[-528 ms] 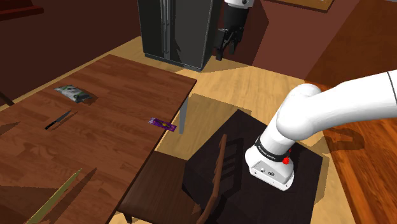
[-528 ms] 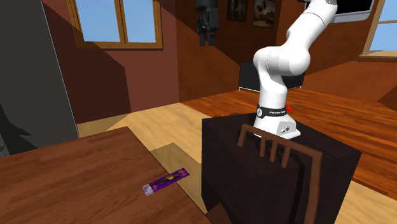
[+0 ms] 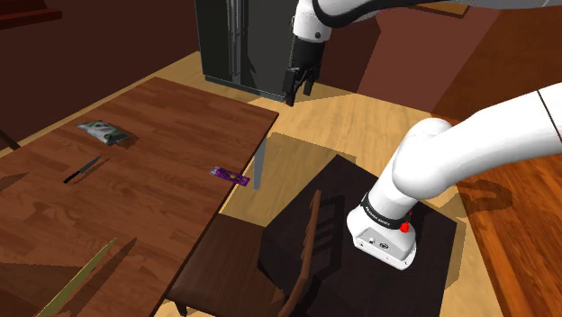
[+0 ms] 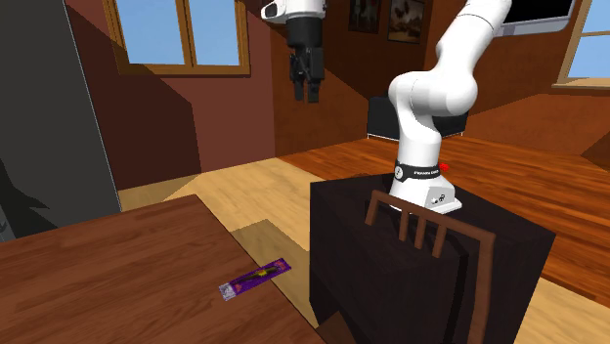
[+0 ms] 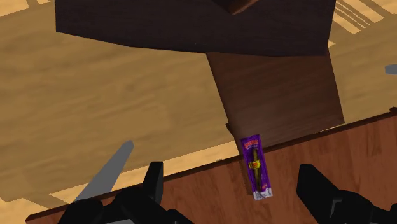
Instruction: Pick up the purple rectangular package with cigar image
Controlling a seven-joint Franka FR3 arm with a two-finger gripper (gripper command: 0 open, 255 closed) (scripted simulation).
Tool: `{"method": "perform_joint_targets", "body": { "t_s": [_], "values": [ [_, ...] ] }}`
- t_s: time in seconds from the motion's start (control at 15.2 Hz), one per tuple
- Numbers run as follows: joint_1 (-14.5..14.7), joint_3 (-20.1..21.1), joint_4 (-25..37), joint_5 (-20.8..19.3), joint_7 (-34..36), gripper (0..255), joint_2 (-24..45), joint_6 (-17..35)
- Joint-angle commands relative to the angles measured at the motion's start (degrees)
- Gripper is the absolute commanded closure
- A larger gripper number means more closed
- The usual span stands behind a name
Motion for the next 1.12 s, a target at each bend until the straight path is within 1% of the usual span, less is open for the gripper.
{"method": "perform_joint_targets", "body": {
  "t_s": [0.0,0.26,0.53,0.79,1.06],
  "values": [
    [0.8,0.8,-1.7,0.4,0.1,0,2.5,4.5],
    [2.0,2.1,-3.3,0.9,0.1,0,9.3,13.2],
    [3.1,3.5,-3.5,1.0,0.3,0,17.3,21.7],
    [4.0,4.8,-2.4,0.5,0.7,0,26.2,29.6],
    [4.7,6.1,0.1,-0.9,1.8,0,35.6,36.7]
  ]
}}
